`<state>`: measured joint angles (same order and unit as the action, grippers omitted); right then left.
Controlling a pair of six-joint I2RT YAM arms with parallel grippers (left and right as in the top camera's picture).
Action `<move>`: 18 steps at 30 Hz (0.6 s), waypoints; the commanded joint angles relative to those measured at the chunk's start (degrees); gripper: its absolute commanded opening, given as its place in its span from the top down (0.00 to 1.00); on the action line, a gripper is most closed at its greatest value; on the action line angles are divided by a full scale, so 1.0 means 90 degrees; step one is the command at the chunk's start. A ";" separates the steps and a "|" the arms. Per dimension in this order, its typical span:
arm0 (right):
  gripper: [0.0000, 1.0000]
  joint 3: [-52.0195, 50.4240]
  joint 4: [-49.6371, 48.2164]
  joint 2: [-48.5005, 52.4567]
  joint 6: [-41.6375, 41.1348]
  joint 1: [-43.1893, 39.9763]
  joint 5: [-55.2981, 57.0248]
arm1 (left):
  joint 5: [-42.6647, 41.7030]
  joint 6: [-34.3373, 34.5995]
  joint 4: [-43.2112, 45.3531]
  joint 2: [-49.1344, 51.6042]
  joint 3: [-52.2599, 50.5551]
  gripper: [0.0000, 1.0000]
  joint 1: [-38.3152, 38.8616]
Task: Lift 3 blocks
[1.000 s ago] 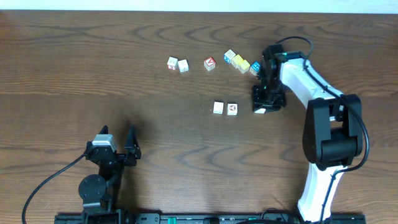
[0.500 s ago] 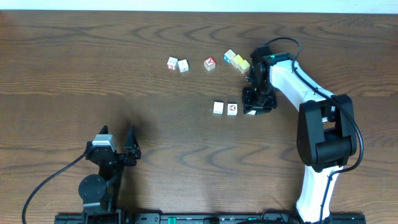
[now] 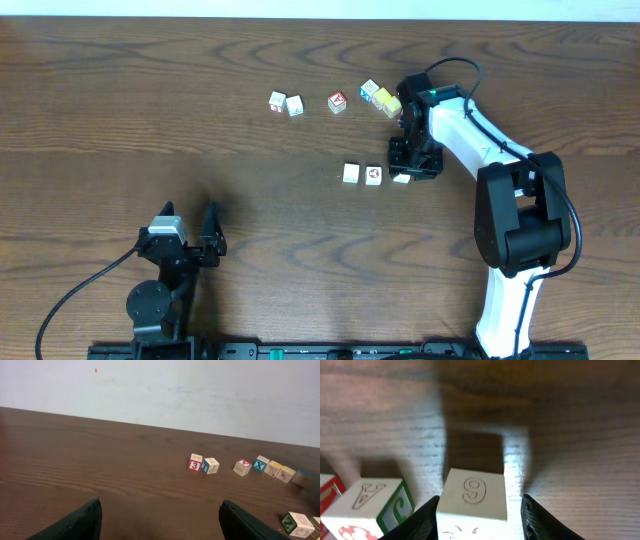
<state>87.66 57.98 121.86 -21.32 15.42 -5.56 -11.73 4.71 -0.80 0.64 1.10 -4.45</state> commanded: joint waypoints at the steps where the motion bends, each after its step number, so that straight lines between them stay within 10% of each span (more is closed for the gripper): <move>1: 0.52 -0.0017 -0.0121 -0.0134 -0.0204 0.0041 0.0134 | -0.0148 0.0036 -0.0219 -0.0005 -0.0097 0.24 -0.0029; 18: 0.66 -0.0017 -0.0109 -0.0134 -0.0170 0.0044 0.0114 | -0.0148 0.0036 -0.0219 -0.0005 -0.0097 0.25 -0.0029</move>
<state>87.66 56.97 121.86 -23.00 15.42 -5.13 -11.73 4.71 -0.80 0.64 1.10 -4.45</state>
